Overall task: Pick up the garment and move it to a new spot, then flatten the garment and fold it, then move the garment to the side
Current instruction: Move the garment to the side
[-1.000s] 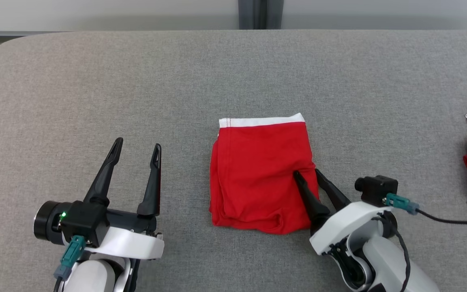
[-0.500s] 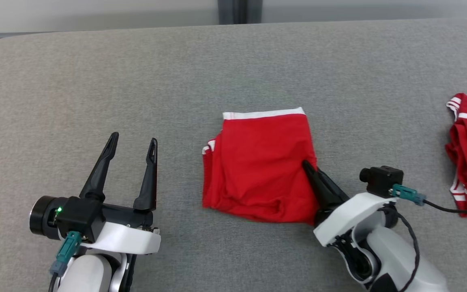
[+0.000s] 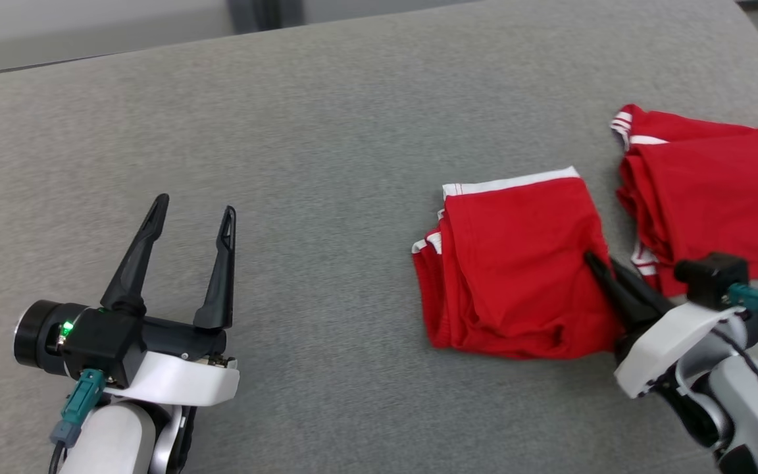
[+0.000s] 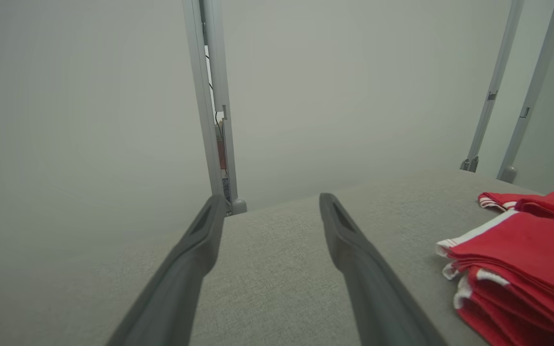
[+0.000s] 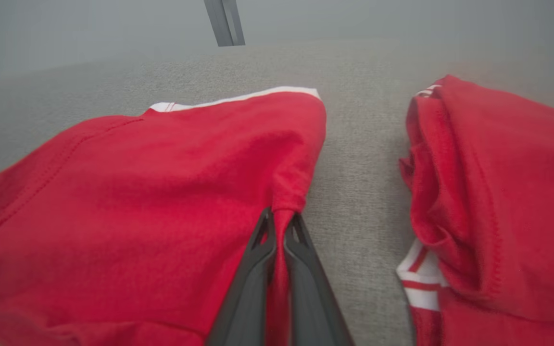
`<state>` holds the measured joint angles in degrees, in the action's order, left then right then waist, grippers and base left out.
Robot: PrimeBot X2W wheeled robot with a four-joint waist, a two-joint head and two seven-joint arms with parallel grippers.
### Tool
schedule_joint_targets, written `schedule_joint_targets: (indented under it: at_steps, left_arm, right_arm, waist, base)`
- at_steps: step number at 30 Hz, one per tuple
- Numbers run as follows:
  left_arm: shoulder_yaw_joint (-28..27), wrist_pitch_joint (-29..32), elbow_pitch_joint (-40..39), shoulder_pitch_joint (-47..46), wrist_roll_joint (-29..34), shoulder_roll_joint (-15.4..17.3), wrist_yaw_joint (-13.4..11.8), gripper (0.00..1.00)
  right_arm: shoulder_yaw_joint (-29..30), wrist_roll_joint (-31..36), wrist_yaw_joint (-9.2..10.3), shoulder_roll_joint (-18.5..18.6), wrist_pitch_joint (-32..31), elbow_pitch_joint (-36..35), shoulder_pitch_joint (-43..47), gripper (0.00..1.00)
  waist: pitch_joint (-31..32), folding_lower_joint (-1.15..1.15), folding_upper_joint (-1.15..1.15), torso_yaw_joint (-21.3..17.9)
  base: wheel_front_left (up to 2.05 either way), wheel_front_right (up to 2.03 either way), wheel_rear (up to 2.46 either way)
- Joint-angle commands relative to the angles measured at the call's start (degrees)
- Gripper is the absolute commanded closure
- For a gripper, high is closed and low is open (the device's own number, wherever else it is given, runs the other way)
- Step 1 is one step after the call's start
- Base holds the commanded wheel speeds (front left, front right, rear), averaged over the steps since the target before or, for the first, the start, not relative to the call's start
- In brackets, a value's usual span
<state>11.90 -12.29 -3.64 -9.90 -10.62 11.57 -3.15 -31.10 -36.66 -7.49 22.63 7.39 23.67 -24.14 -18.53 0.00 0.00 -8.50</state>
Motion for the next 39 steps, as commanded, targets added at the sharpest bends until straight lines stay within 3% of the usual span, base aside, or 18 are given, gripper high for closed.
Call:
schedule_joint_targets:
  at_steps: [1,5,10,22,26,27,28,29,39]
  left_arm:
    - [-0.2,0.0,-0.4,-1.2,0.3,0.3,-0.1,0.0]
    - [-0.1,1.0,-1.4,-1.8,0.6,1.3,0.1,0.0]
    - [0.6,1.9,-2.3,-3.0,0.8,1.7,0.5,0.0]
    - [2.1,1.6,-1.9,-5.3,0.9,1.7,1.2,0.0]
    - [2.2,1.2,-1.6,-6.0,0.7,1.8,1.1,0.0]
    - [2.3,1.2,-1.5,-6.1,0.7,1.7,1.0,0.0]
    - [2.5,1.2,-1.4,-6.4,0.6,1.6,1.1,0.0]
    - [2.6,1.2,-1.3,-6.5,0.6,1.6,1.1,0.0]
    - [2.5,0.6,0.0,-5.1,-0.2,1.4,0.3,0.0]
  right_arm:
    - [0.6,0.4,-0.01,0.4,-0.5,-0.8,-0.3,1.0]
    - [1.7,4.4,0.0,4.4,-4.2,-6.5,-2.9,1.0]
    - [3.1,4.4,0.0,7.8,-7.2,-10.1,-7.8,1.0]
    - [3.1,0.4,0.0,18.1,-9.1,-1.0,-17.3,1.0]
    - [0.2,-0.2,0.0,18.9,-8.5,2.5,-19.5,1.0]
    - [-0.4,0.2,0.0,19.2,-7.9,3.7,-20.1,0.94]
    - [-0.8,-0.1,0.0,18.9,-7.1,4.8,-20.5,0.09]
    - [-1.1,-0.3,0.0,18.5,-6.4,6.3,-20.9,0.0]
    - [3.2,-2.8,0.0,13.1,-0.7,17.2,-17.9,0.0]
  waist:
    - [-1.2,0.0,0.0,-2.7]
    - [-2.5,0.0,0.0,-5.6]
    - [-4.3,0.0,0.0,-7.5]
    - [-7.8,0.0,0.0,-5.3]
    - [-8.3,0.0,0.0,-5.0]
    - [-8.3,0.0,0.0,-4.9]
    - [-8.4,0.0,0.0,-4.8]
    - [-8.3,0.0,0.0,-4.7]
    - [-5.0,0.0,0.0,-4.5]
  base:
    - [0.0,0.0,0.0]
    - [0.0,0.0,0.0]
    - [0.0,0.0,0.0]
    - [0.0,0.0,0.0]
    - [0.0,0.0,0.0]
    - [0.0,0.0,0.0]
    - [0.0,0.0,0.0]
    - [0.0,0.0,0.0]
    - [0.0,0.0,0.0]
